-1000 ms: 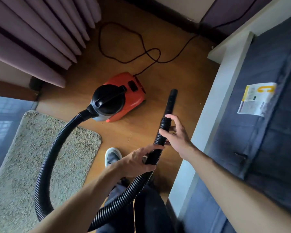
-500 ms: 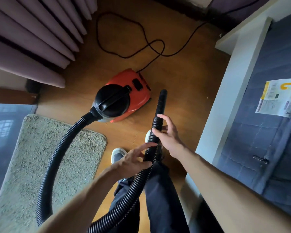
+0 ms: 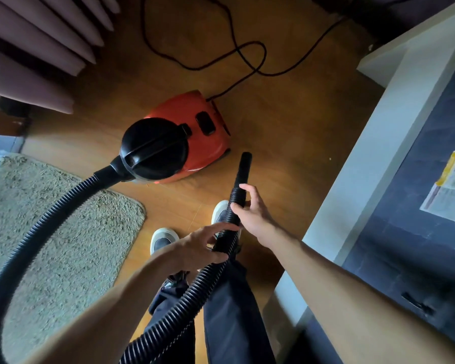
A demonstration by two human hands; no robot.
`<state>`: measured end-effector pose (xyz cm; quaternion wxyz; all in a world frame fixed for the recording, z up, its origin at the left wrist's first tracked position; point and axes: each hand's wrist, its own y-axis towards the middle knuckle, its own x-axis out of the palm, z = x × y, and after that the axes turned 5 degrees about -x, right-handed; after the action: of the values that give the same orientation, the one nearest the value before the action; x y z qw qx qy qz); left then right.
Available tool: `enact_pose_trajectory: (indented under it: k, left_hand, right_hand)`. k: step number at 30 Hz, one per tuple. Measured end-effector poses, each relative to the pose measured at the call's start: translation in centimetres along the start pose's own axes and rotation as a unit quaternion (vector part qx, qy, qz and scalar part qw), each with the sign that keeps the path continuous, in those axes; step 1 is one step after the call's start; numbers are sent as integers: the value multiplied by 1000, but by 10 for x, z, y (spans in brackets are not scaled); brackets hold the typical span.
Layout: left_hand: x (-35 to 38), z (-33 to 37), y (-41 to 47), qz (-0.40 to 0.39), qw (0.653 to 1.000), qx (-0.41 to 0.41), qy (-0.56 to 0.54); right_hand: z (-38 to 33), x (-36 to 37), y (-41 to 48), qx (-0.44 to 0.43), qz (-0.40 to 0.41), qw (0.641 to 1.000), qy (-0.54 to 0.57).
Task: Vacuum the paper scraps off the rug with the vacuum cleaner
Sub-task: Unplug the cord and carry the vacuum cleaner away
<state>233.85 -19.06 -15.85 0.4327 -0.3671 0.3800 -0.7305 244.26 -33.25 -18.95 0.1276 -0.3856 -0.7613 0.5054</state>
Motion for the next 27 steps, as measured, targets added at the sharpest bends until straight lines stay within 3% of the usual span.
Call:
enact_pose_trajectory:
  k: [3,5,7,14,27]
  left_hand:
    - [-2,0,11,-7,999,-17,46]
    - [-1,-1,15,-23,998,-35,56]
    - [1,-2,20,-33,996,-41,72]
    - [4,4,33,-26,997,-32,70]
    - [-12,2,33,-18,999,-39,16]
  right_hand:
    - [-1,0,14,-40,12,976,-214]
    - [-7,2,23,-153,20,907,-392]
    - [-21,8,34,-232,7,859,-457]
    - [-85,30,71,-298,-11,824,-482]
    - [-114,37,86,-194,-65,757,-621]
